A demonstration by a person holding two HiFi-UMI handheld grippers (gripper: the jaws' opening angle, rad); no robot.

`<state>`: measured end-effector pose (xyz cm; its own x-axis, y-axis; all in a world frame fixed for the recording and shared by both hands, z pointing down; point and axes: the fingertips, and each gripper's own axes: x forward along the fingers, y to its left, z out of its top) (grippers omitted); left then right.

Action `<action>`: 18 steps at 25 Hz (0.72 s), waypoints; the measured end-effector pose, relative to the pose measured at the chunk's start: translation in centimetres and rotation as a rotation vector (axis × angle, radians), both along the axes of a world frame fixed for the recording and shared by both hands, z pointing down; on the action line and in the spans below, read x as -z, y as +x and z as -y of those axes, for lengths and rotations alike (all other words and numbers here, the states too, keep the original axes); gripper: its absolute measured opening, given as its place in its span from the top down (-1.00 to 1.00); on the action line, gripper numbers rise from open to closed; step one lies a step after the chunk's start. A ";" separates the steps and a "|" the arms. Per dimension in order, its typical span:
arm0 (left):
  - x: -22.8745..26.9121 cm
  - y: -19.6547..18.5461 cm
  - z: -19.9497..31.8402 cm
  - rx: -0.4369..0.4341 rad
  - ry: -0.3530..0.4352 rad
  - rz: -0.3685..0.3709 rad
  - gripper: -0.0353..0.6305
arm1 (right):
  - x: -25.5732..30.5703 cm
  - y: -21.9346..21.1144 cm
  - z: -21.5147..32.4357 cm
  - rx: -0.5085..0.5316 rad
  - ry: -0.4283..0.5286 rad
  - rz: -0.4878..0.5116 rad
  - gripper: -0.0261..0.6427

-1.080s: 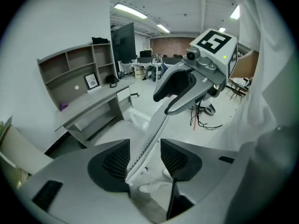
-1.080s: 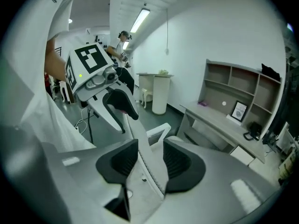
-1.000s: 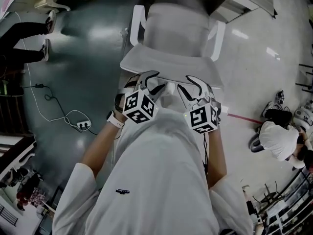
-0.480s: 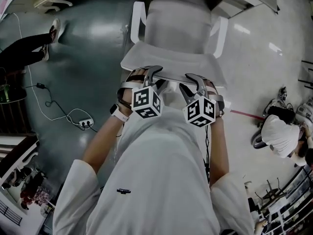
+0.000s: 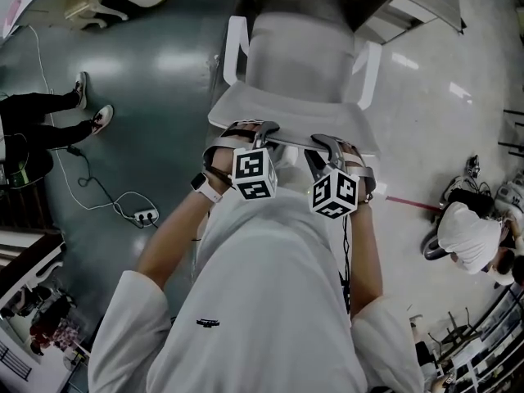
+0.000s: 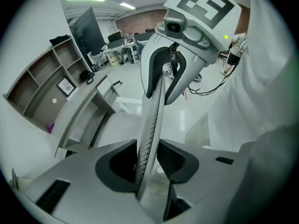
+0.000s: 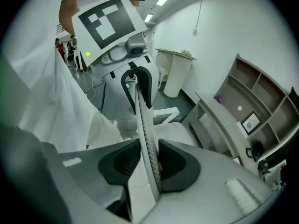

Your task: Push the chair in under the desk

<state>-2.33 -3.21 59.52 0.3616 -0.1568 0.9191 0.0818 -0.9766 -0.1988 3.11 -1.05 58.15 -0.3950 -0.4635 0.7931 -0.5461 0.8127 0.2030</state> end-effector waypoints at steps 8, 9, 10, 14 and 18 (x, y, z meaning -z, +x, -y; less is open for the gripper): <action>0.0 0.8 1.8 0.007 0.077 -0.036 0.48 | -0.2 0.8 1.6 -0.018 0.001 0.009 0.52; 0.0 0.8 2.1 0.012 0.091 -0.041 0.47 | -0.2 0.8 1.9 -0.018 -0.003 0.011 0.52; -0.1 0.9 2.5 0.018 0.096 -0.041 0.46 | -0.3 0.8 2.2 -0.018 -0.001 0.011 0.52; -0.3 1.3 3.8 0.023 0.077 -0.028 0.44 | -0.4 1.2 3.3 -0.032 0.027 0.004 0.52; -0.2 0.8 5.6 0.019 0.094 -0.031 0.42 | -0.3 0.6 4.8 -0.038 0.042 -0.002 0.53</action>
<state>-1.49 -8.82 59.74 0.3854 -0.2487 0.8886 0.0561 -0.9549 -0.2916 3.70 -5.86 58.46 -0.3746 -0.5113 0.7734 -0.5758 0.7821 0.2382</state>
